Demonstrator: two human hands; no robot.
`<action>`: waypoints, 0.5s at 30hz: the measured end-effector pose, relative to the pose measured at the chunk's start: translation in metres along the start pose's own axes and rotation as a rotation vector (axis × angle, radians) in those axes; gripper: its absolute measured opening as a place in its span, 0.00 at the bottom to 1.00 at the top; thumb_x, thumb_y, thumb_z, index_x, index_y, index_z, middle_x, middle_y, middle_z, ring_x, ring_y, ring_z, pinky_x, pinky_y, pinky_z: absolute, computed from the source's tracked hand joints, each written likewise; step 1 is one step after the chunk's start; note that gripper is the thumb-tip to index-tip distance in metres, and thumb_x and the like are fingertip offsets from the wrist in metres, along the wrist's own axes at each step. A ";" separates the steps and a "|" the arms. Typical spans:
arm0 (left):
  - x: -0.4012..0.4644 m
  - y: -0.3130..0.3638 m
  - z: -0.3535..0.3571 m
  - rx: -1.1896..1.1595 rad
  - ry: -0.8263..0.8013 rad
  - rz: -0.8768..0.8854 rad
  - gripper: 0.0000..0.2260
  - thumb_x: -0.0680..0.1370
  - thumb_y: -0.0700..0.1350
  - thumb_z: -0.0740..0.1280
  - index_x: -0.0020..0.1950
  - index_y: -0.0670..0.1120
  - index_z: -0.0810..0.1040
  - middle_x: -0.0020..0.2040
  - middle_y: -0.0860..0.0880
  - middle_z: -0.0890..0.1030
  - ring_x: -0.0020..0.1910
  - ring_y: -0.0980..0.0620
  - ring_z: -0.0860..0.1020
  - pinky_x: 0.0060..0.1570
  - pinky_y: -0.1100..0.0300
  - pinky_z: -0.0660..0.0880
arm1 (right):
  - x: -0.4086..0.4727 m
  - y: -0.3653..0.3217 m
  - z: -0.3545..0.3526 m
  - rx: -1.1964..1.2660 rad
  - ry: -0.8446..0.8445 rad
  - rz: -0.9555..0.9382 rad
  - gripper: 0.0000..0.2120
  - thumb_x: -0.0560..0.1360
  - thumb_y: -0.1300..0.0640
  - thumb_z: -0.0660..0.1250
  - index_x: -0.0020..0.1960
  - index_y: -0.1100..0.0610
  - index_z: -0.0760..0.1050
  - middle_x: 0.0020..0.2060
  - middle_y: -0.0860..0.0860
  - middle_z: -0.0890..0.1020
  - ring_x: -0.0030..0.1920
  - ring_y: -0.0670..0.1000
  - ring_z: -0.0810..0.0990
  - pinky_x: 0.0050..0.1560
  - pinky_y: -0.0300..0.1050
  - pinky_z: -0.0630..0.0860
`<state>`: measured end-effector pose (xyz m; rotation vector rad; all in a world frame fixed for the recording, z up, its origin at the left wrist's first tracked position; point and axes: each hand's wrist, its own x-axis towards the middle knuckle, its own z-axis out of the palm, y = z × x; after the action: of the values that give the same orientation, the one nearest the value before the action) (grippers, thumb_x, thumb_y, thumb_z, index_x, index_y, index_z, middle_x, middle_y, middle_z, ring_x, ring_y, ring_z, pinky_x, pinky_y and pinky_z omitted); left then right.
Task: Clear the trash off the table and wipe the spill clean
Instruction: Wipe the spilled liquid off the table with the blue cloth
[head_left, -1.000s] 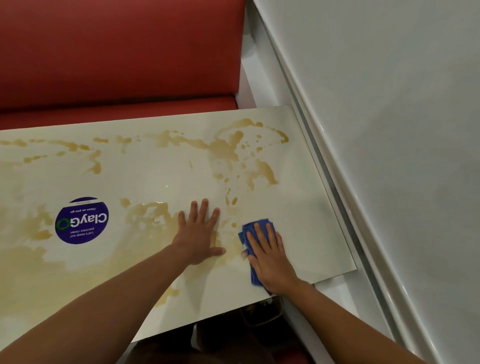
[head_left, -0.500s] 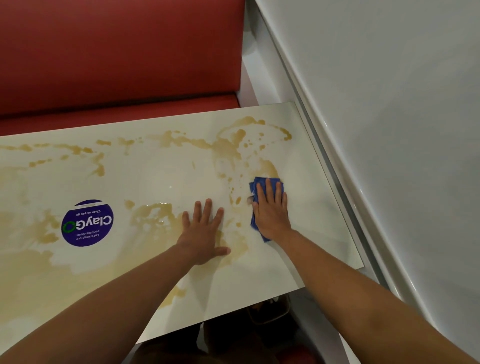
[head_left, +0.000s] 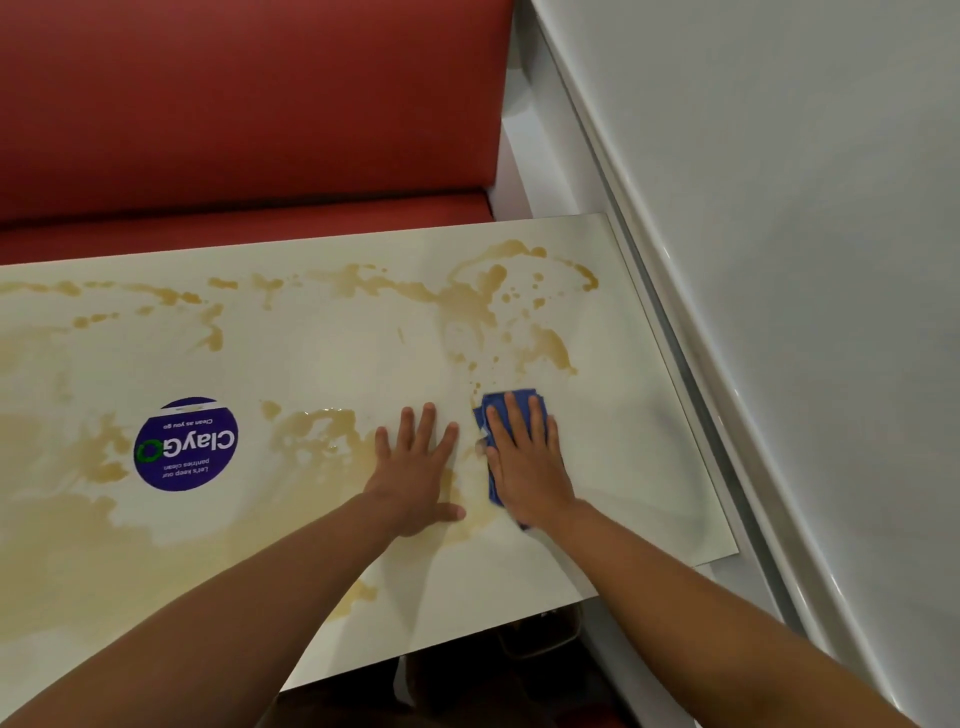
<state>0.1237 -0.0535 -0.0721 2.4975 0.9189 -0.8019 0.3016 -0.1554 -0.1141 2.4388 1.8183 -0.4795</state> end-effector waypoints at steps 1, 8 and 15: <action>0.000 0.000 0.000 -0.004 0.002 0.000 0.53 0.74 0.73 0.62 0.80 0.51 0.29 0.77 0.41 0.25 0.77 0.35 0.28 0.76 0.33 0.40 | 0.013 -0.003 -0.005 0.010 -0.006 0.021 0.29 0.85 0.46 0.44 0.84 0.53 0.45 0.83 0.55 0.44 0.81 0.64 0.40 0.79 0.66 0.48; -0.002 -0.002 0.000 -0.017 0.021 -0.004 0.53 0.74 0.73 0.62 0.81 0.52 0.30 0.78 0.42 0.25 0.77 0.36 0.28 0.77 0.34 0.41 | -0.025 -0.004 0.007 -0.003 0.013 0.010 0.29 0.86 0.47 0.46 0.84 0.53 0.43 0.83 0.55 0.41 0.81 0.64 0.38 0.79 0.66 0.50; -0.001 -0.001 0.001 -0.025 0.040 0.002 0.52 0.75 0.72 0.63 0.81 0.51 0.31 0.78 0.41 0.26 0.77 0.35 0.29 0.76 0.33 0.41 | -0.085 -0.001 0.020 0.014 0.049 -0.005 0.29 0.85 0.47 0.50 0.84 0.54 0.51 0.83 0.55 0.48 0.82 0.62 0.44 0.77 0.64 0.53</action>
<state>0.1221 -0.0532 -0.0724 2.5012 0.9335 -0.7383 0.2748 -0.2385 -0.1093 2.4771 1.8464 -0.4373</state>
